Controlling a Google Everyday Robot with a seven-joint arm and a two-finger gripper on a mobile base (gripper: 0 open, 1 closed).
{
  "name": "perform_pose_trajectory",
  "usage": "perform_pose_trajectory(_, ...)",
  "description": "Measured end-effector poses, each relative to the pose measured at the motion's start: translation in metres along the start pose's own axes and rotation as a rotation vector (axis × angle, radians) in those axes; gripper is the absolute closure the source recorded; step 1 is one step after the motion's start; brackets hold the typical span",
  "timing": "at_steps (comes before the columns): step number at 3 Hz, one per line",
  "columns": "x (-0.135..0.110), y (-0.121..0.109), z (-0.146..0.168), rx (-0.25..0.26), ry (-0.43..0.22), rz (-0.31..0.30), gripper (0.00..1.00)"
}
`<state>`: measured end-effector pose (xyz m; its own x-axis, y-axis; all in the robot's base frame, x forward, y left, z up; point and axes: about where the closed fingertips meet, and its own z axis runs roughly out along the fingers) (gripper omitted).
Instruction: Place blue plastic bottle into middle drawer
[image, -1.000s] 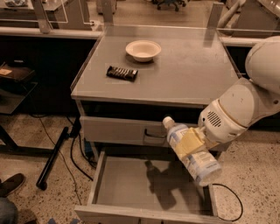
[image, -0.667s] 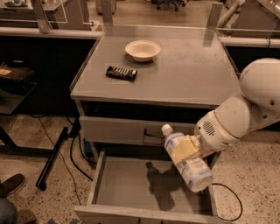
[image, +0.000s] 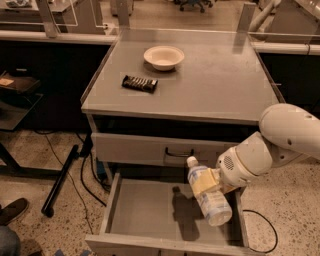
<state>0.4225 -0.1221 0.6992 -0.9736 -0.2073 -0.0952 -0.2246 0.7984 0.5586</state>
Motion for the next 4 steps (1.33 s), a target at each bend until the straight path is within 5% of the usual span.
perform_pose_trajectory(3, 0.012, -0.032, 0.09, -0.077, -0.012, 0.177, 1.0)
perform_pose_trajectory(4, 0.011, -0.035, 0.096, -0.081, -0.016, 0.189, 1.0)
